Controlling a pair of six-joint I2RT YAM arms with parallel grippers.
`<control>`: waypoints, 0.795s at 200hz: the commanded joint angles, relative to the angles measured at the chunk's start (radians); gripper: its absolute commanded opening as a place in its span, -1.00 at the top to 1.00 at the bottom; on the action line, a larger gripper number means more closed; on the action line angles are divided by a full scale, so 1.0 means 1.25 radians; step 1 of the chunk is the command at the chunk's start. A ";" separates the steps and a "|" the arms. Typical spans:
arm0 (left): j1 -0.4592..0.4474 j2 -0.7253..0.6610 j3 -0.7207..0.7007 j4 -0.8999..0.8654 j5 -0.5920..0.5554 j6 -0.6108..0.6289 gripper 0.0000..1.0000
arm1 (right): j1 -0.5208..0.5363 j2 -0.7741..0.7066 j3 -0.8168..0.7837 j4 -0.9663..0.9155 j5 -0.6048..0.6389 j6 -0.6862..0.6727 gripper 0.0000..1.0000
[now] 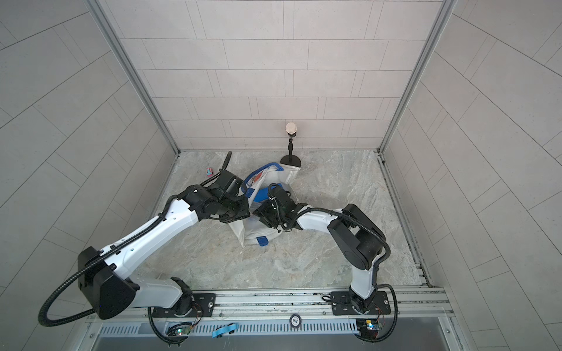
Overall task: Take out the compass set from the canvas bag
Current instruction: Pick up the compass set from the canvas bag.
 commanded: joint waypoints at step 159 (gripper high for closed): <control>-0.013 0.003 -0.051 0.138 0.047 -0.135 1.00 | -0.008 0.021 0.005 -0.095 0.015 0.074 -0.08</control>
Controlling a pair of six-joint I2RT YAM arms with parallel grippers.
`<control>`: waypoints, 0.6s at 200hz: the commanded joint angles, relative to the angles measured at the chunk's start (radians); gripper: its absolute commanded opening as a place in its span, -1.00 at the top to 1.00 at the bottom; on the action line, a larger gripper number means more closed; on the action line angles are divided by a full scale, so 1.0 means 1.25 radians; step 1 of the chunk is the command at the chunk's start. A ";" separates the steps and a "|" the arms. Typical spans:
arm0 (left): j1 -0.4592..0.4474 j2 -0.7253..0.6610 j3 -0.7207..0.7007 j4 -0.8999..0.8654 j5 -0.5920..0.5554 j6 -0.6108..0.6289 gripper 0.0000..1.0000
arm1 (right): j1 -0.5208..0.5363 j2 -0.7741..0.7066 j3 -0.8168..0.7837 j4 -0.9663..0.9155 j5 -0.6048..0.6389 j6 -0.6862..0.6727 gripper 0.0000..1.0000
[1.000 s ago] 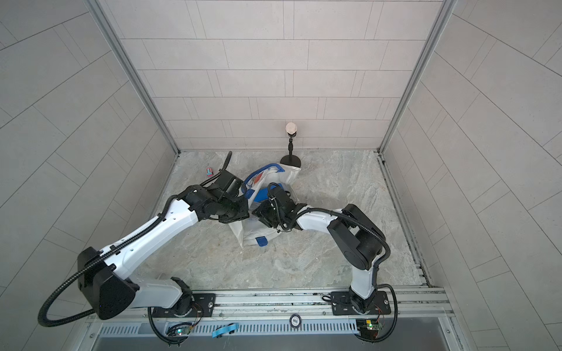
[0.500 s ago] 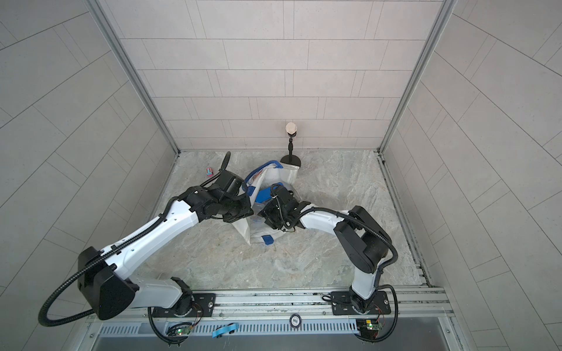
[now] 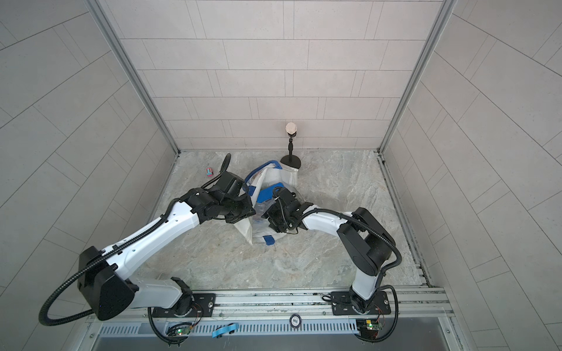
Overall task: Take out the compass set from the canvas bag
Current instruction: Pick up the compass set from the canvas bag.
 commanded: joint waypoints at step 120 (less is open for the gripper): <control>-0.001 0.004 0.006 0.001 0.020 0.005 1.00 | 0.008 0.134 0.037 0.205 0.053 0.045 0.58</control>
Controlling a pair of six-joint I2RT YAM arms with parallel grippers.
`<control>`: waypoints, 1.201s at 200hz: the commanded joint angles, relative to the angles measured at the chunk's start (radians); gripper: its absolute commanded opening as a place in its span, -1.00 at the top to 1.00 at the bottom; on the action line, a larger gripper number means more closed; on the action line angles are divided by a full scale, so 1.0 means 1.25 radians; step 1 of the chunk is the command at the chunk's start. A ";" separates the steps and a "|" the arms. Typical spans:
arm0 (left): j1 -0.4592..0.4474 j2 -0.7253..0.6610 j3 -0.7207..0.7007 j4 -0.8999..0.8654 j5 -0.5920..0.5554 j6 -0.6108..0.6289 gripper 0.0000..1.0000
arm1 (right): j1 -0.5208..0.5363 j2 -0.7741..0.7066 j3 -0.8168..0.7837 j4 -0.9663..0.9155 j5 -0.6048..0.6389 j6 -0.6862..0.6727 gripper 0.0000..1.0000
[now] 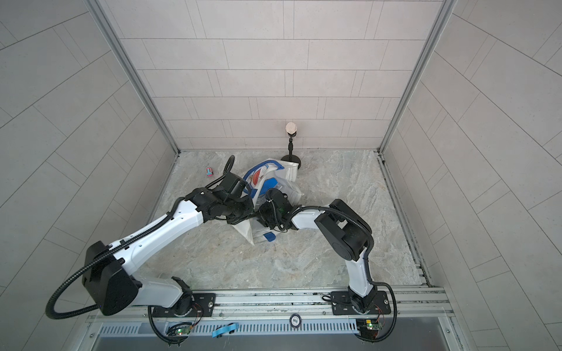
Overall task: Take out the compass set from the canvas bag
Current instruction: Pick up the compass set from the canvas bag, then place the compass set at the center of the board.
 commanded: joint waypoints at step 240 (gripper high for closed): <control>0.098 0.042 0.063 0.011 0.015 0.032 1.00 | -0.338 -0.609 -0.015 -0.616 0.018 -0.322 1.00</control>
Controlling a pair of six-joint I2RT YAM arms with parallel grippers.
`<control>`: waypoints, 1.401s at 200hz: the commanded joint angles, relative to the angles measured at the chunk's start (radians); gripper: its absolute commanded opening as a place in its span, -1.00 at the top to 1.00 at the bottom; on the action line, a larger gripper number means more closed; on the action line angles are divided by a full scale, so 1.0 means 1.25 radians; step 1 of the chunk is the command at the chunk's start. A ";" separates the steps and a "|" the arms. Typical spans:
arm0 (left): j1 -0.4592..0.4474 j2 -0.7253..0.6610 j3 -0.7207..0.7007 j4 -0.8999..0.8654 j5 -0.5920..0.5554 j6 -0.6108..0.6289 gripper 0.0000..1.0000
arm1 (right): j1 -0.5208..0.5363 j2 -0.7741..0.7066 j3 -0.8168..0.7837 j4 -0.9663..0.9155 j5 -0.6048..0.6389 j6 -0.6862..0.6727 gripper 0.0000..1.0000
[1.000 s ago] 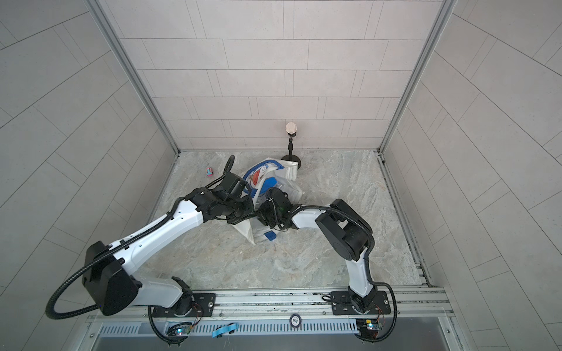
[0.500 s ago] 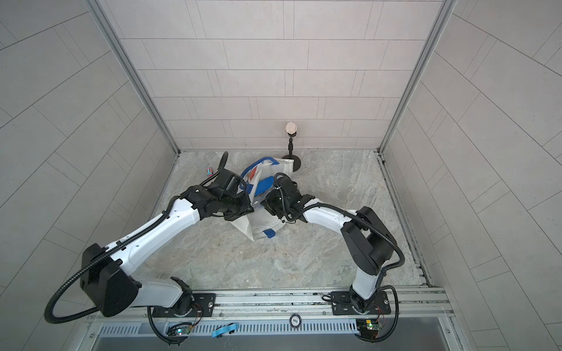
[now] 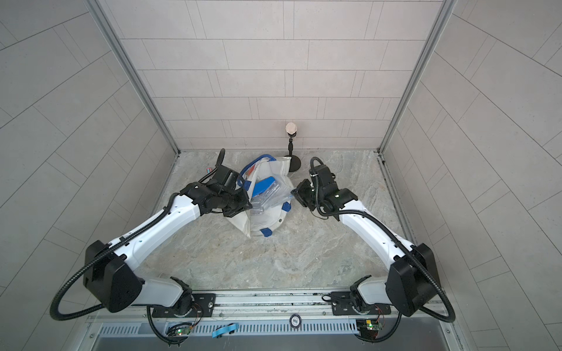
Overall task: Take out the compass set from the canvas bag
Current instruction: Place the compass set at the center of the board.
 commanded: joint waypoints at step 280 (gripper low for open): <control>-0.006 0.000 0.092 -0.023 -0.019 0.027 1.00 | 0.070 0.178 0.223 -0.210 0.079 -0.067 0.14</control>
